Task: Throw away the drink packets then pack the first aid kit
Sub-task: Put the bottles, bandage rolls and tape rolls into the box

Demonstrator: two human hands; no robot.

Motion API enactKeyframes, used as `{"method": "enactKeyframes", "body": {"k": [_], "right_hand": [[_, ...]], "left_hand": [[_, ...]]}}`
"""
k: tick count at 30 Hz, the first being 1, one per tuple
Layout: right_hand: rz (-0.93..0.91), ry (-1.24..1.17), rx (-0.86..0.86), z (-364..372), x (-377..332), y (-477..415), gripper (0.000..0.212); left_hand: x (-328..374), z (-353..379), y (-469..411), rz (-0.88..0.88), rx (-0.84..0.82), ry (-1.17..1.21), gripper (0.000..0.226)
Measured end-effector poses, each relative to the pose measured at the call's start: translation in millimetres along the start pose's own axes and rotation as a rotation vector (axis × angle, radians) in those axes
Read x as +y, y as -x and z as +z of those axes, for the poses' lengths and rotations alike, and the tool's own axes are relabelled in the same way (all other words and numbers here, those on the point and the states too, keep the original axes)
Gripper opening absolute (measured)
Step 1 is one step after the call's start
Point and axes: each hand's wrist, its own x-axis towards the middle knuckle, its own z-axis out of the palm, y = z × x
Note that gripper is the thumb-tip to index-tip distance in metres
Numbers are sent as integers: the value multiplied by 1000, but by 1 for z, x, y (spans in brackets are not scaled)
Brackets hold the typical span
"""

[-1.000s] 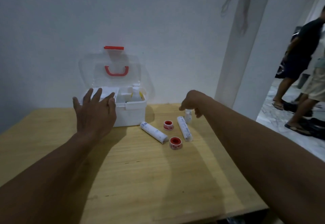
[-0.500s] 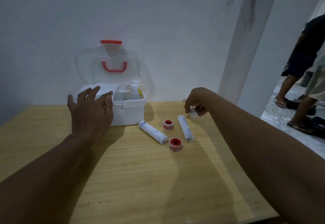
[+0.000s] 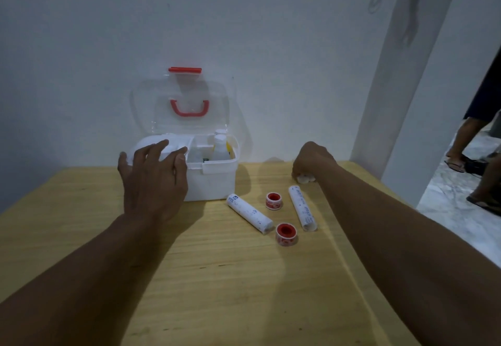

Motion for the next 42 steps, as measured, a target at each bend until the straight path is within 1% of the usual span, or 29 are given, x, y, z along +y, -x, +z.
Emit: {"method": "enactKeyframes", "body": {"k": [4, 7, 9, 11, 12, 14, 16, 18, 21, 23, 24, 28, 30, 34, 39, 42], "right_hand": [[-72, -11, 6, -21, -7, 13, 33], [-140, 5, -52, -48, -20, 29, 34], [-199, -34, -73, -66, -32, 40, 37], [-298, -57, -46, -80, -46, 51, 49], [-362, -48, -39, -85, -54, 58, 51], [-500, -32, -83, -91, -72, 74, 48], [-609, -6, -165, -91, -90, 87, 45], [-692, 107, -204, -86, -106, 92, 48], [-768, 435, -186, -72, -128, 99, 51], [-797, 639, -137, -63, -139, 104, 49], [-803, 698, -105, -59, -144, 106, 50], [-768, 740, -66, -43, -160, 109, 62], [-784, 754, -66, -36, -164, 109, 62], [-809, 683, -144, -30, -168, 106, 56], [-837, 546, -151, -27, -165, 99, 59], [-810, 432, -162, -28, -161, 94, 49]], "left_hand": [[0, 0, 0, -8, -8, -6, 50], [-1, -2, 0, -16, -36, -17, 52], [-1, -5, -1, -20, -46, 16, 54], [-3, -9, -2, -46, -40, 61, 55], [-5, -12, -3, -62, -44, 58, 55], [-11, -15, -4, -84, -95, 17, 54], [-14, -17, -3, -93, -161, 5, 53], [-14, -19, -3, -92, -197, 15, 53], [-14, -20, -3, -101, -228, 18, 53], [-13, -21, -3, -106, -241, 18, 53], [-13, -22, -3, -110, -245, 15, 53], [-12, -22, -4, -108, -244, 6, 52], [-12, -22, -4, -106, -241, 7, 52], [-13, -21, -3, -101, -237, 5, 51], [-13, -21, -4, -102, -235, 21, 51], [-14, -20, -4, -100, -230, 29, 50]]}}
